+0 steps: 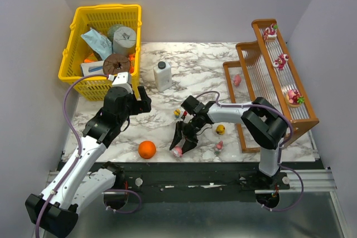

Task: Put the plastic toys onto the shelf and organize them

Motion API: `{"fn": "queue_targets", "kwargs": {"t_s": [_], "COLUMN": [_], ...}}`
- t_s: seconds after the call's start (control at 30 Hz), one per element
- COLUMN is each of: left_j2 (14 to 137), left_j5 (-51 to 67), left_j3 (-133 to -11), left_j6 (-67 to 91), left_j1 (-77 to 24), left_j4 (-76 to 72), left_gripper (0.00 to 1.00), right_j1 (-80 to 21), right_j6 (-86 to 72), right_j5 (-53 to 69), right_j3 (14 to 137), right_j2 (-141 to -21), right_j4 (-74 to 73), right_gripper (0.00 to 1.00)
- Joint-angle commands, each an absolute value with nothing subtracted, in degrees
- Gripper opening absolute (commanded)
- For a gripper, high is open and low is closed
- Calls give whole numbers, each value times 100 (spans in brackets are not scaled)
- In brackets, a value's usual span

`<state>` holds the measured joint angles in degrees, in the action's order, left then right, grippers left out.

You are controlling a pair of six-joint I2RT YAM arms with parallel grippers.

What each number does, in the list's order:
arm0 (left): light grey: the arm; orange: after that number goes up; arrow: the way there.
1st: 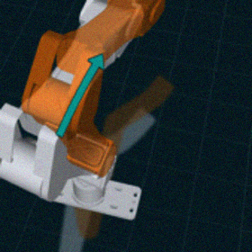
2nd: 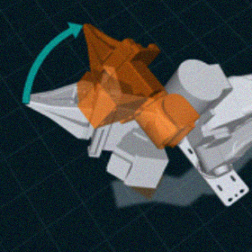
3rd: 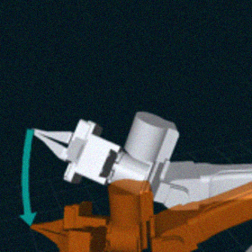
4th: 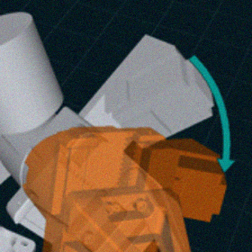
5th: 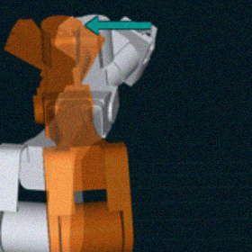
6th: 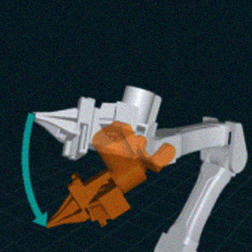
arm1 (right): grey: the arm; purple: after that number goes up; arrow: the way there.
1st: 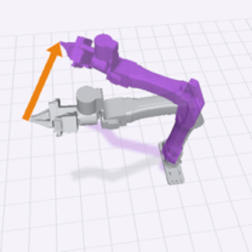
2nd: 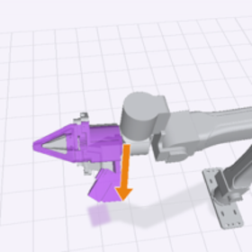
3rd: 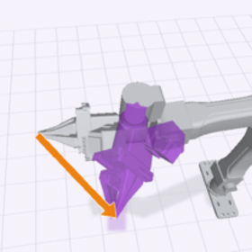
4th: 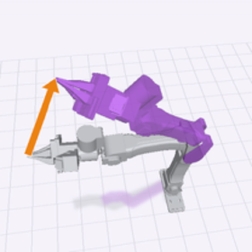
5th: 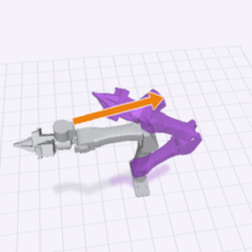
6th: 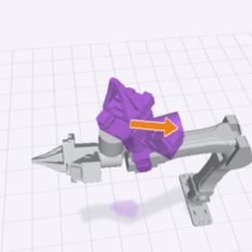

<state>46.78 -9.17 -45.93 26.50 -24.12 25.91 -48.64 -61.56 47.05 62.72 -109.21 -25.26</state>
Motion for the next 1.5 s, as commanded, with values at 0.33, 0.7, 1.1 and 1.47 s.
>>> {"fn": "queue_targets", "kwargs": {"t_s": [0.33, 0.7, 1.1, 1.47], "left_j2": [4649, 4632, 4597, 4570], "left_j5": [-905, -888, -888, -721], "left_j3": [-4553, -4518, -4500, -4649], "left_j6": [2689, 2689, 2681, 2742], "left_j1": [-2417, -2417, -2417, -2417], "left_j4": [2637, 2610, 2601, 2733], "left_gripper": [99, 99, 99, 99], "right_j1": [-4772, -4755, -4746, -4737], "right_j6": [-6416, -6143, -6161, -5810], "right_j5": [4536, 3727, 3244, 2409], "right_j3": [6091, 6407, 6671, 7216], "right_j2": [-11136, -11294, -11136, -10565], "right_j4": [-2250, -2803, -3146, -3647], "right_gripper": [52, 61, 71, 92]}}
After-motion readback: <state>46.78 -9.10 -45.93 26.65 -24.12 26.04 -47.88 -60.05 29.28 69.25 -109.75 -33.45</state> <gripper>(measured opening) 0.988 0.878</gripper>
